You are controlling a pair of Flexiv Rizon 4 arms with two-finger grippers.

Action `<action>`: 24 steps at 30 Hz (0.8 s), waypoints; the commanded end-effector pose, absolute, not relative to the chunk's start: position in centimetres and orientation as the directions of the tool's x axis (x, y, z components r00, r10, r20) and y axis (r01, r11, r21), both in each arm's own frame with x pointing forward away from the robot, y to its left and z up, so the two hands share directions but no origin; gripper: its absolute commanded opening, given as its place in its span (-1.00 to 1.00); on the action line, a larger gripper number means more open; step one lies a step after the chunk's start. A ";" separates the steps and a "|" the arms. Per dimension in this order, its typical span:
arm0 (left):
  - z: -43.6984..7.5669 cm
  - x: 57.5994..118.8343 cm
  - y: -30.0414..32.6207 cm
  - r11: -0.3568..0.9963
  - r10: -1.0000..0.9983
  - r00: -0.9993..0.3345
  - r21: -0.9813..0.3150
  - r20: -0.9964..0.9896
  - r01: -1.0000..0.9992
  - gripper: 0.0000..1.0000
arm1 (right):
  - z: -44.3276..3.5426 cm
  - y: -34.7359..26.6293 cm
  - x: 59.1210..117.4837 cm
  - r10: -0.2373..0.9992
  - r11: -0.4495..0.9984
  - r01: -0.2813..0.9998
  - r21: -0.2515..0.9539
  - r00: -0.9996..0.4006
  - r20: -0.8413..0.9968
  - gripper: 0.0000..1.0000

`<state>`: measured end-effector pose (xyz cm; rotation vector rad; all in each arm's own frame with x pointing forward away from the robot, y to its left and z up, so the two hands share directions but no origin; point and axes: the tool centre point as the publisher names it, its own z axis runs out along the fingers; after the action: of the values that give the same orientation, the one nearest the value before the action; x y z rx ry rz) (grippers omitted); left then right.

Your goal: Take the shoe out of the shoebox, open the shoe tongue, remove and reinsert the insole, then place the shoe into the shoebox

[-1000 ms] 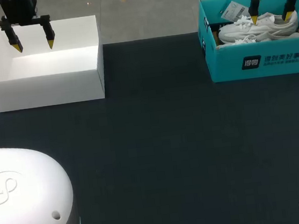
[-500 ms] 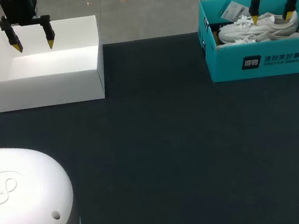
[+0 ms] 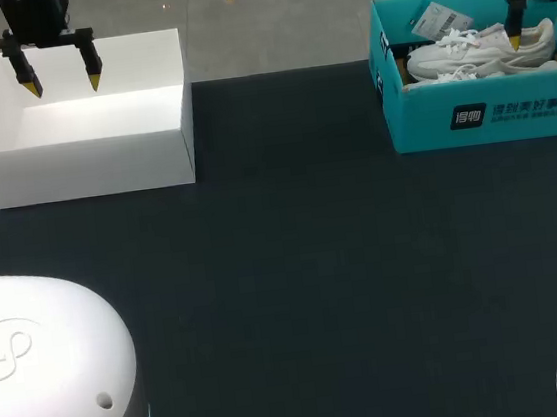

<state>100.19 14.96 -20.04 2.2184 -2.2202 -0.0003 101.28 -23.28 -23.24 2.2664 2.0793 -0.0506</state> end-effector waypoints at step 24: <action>-20.0 100.1 15.0 0.000 -1.000 0.000 0.002 0.001 -1.000 1.00 | -24.1 -25.3 101.7 0.989 -0.128 0.992 0.022 0.129 -0.075 1.00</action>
<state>100.19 14.97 -20.03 2.2186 -2.2201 -0.0003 101.71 -25.32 -24.09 2.3092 2.0308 -0.0637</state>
